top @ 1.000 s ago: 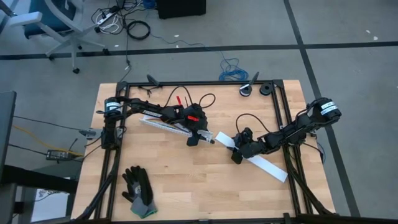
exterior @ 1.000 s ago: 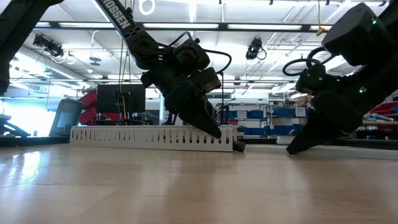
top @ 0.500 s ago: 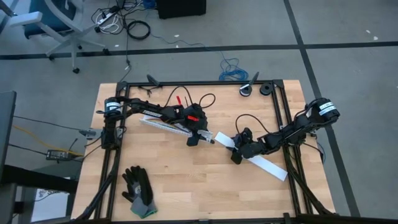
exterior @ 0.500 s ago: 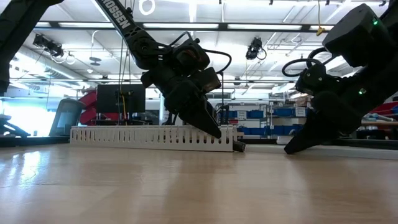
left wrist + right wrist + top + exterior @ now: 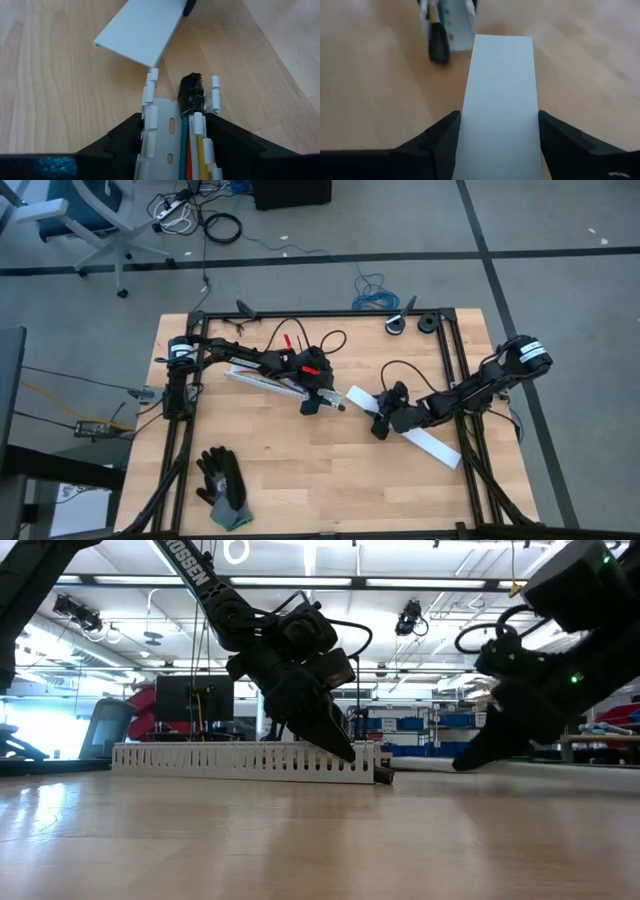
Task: Ziptie cables
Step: Close the white cable duct with the cover
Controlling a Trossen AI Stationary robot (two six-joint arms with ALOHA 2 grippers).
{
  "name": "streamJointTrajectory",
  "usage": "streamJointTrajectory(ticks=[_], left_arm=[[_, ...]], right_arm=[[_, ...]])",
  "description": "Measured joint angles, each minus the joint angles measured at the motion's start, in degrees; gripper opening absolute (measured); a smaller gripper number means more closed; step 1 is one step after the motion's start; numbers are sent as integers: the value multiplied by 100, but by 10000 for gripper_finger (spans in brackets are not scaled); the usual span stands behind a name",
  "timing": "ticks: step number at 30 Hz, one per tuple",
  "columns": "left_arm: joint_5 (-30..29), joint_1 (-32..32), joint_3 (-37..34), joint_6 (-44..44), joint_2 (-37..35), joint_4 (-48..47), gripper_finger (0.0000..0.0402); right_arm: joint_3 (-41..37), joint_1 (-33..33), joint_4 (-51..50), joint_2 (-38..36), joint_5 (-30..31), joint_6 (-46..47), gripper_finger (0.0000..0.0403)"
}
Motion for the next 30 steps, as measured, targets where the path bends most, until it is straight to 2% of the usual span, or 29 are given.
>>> streamJointTrajectory(ticks=[9,15,30], left_arm=[[45,2,0,33,0,0,218],[118,2,0,76,0,-4,218],[127,0,-2,55,2,59,218]], right_arm=[[1,0,46,-562,-22,-485,231],[8,-85,421,-640,-643,-925,231],[13,-705,531,-631,-1718,-1311,231]])
